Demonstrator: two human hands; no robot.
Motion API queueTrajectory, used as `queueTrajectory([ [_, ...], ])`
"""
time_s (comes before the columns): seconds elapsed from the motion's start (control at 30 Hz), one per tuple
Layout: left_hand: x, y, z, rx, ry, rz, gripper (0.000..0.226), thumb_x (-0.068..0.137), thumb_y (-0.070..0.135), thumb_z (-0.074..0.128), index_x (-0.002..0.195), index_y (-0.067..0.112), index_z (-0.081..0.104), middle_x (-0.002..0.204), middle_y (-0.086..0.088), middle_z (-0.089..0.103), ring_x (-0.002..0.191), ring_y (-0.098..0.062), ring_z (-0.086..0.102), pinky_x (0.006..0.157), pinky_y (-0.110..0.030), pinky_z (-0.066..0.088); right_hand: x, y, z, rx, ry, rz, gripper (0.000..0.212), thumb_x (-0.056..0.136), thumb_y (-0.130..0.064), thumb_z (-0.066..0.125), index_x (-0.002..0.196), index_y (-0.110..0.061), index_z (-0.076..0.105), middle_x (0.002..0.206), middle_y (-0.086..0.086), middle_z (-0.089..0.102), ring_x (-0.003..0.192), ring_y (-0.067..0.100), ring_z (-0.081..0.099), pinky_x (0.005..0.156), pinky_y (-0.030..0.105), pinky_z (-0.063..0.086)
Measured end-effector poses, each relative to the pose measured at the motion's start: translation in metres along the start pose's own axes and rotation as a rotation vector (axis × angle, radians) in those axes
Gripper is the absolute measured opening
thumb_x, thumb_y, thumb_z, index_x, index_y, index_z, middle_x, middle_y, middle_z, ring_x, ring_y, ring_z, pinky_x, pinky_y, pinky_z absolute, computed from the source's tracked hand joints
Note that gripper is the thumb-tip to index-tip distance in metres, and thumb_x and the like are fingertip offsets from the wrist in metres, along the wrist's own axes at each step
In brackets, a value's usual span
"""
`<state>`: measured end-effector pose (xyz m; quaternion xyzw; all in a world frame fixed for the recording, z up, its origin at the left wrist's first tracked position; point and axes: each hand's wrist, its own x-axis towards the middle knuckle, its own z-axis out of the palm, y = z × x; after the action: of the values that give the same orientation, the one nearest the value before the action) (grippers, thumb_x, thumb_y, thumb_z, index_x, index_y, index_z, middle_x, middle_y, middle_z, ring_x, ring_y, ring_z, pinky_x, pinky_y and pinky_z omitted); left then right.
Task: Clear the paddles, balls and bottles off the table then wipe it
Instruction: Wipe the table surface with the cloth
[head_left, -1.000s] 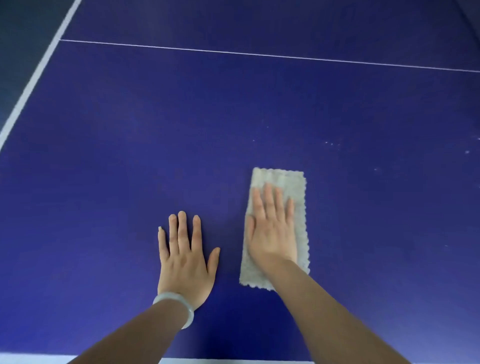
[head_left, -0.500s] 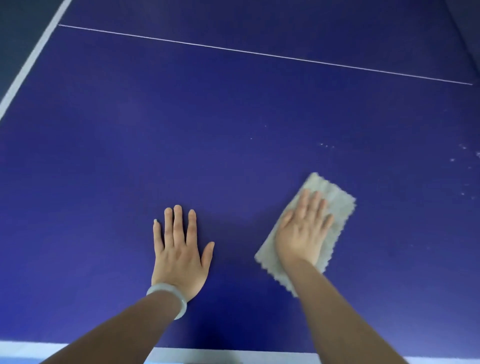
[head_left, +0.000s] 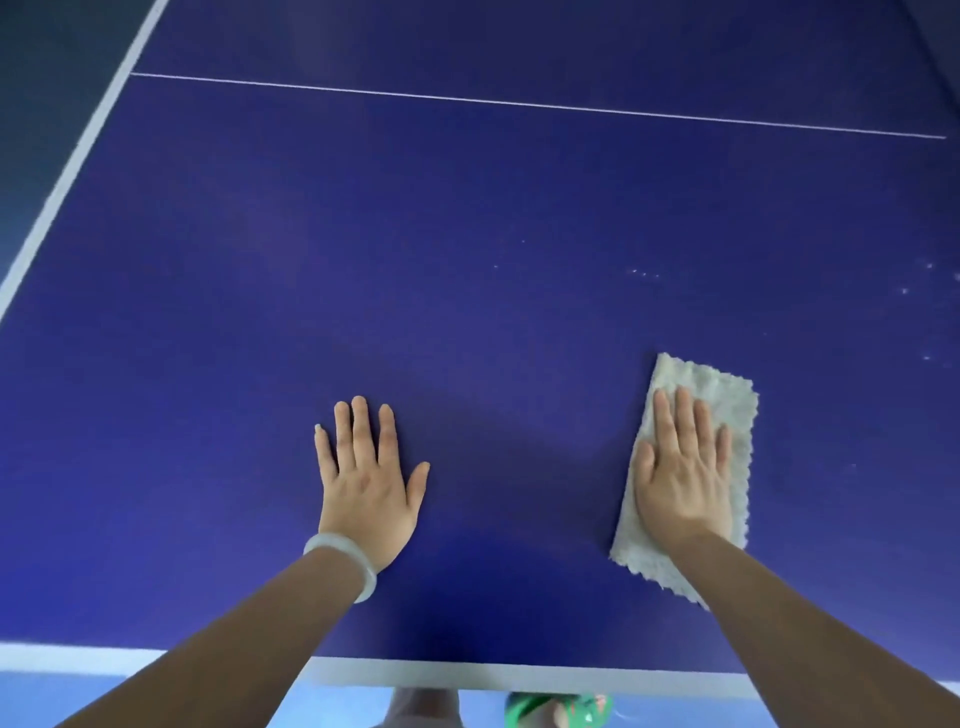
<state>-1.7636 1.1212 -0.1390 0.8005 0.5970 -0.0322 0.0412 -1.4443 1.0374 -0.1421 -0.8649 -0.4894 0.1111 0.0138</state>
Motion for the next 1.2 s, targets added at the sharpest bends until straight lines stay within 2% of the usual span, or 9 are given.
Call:
queueTrajectory([
  [0.23,-0.007,0.119,-0.007,-0.061,0.023,0.341,0.062,0.097,0.038,0.043,0.149,0.007,0.037,0.158,-0.017,0.028,0.148,-0.034,0.022,0.118,-0.051,0.027,-0.002,0.005,0.000,0.008,0.002,-0.056,0.065,0.096,-0.042,0.006,0.158,-0.028,-0.006,0.165,-0.006,-0.012,0.151,0.014,-0.017,0.123,0.044,-0.008],
  [0.33,-0.006,0.182,0.000,-0.089,-0.020,0.229,0.068,0.096,0.044,0.046,0.150,0.005,0.034,0.157,-0.021,0.028,0.147,-0.039,0.022,0.119,-0.054,0.024,-0.016,0.029,-0.003,-0.001,0.009,-0.154,0.062,0.099,-0.040,0.010,0.158,-0.027,-0.001,0.166,-0.007,-0.008,0.151,0.013,-0.014,0.124,0.045,-0.003],
  [0.47,-0.006,0.234,0.004,-0.151,-0.053,-0.020,0.084,0.093,0.060,0.024,0.151,0.000,0.029,0.157,-0.029,0.021,0.148,-0.044,0.012,0.120,-0.059,0.012,-0.046,0.097,-0.009,-0.020,0.011,-0.233,0.059,0.102,-0.038,0.018,0.159,-0.025,0.009,0.166,-0.005,0.001,0.153,0.015,-0.006,0.123,0.046,0.004],
  [0.6,-0.010,0.243,0.010,-0.072,-0.031,-0.038,0.088,0.095,0.062,0.018,0.152,-0.004,0.021,0.158,-0.031,0.015,0.149,-0.044,0.006,0.120,-0.059,0.010,-0.035,0.158,-0.018,-0.064,-0.005,-0.292,0.058,0.102,-0.037,0.018,0.159,-0.026,0.011,0.166,-0.007,0.000,0.153,0.015,-0.006,0.123,0.046,0.005],
  [0.83,-0.008,0.249,0.010,-0.023,-0.047,-0.069,0.084,0.095,0.058,0.011,0.153,-0.003,0.020,0.159,-0.029,0.014,0.149,-0.043,0.005,0.120,-0.058,0.009,0.050,0.134,-0.024,0.108,0.072,0.249,0.061,0.102,-0.036,0.013,0.158,-0.022,-0.005,0.166,0.002,-0.009,0.152,0.022,-0.013,0.123,0.049,-0.005],
  [0.97,-0.009,0.249,0.011,-0.018,-0.025,-0.063,0.083,0.096,0.058,0.016,0.152,-0.004,0.021,0.158,-0.031,0.015,0.149,-0.044,0.007,0.120,-0.058,0.010,-0.007,0.110,-0.017,0.029,0.029,-0.168,0.060,0.102,-0.037,0.014,0.159,-0.024,-0.002,0.166,-0.002,-0.009,0.152,0.018,-0.014,0.124,0.048,-0.001],
  [1.07,-0.010,0.249,0.011,-0.011,0.000,-0.069,0.084,0.095,0.058,0.019,0.152,-0.005,0.021,0.157,-0.032,0.015,0.149,-0.044,0.008,0.119,-0.059,0.011,-0.046,0.157,-0.018,-0.014,-0.012,-0.381,0.059,0.102,-0.035,0.021,0.159,-0.025,0.010,0.166,-0.004,0.002,0.153,0.017,-0.003,0.123,0.048,0.007],
  [1.13,-0.009,0.250,0.010,-0.009,-0.001,-0.070,0.085,0.095,0.059,0.018,0.152,-0.004,0.021,0.158,-0.031,0.015,0.149,-0.044,0.008,0.120,-0.058,0.011,-0.041,0.200,-0.021,-0.002,0.039,-0.309,0.059,0.100,-0.033,0.026,0.158,-0.024,0.020,0.165,-0.002,0.013,0.153,0.019,0.007,0.121,0.053,0.016],
  [1.2,-0.009,0.249,0.012,0.008,-0.003,-0.066,0.086,0.094,0.060,0.017,0.153,-0.003,0.019,0.158,-0.030,0.014,0.149,-0.043,0.006,0.120,-0.058,0.009,-0.021,0.224,-0.026,0.025,0.076,-0.029,0.062,0.098,-0.036,0.021,0.158,-0.024,0.018,0.165,-0.001,0.012,0.153,0.019,0.006,0.121,0.053,0.013],
])
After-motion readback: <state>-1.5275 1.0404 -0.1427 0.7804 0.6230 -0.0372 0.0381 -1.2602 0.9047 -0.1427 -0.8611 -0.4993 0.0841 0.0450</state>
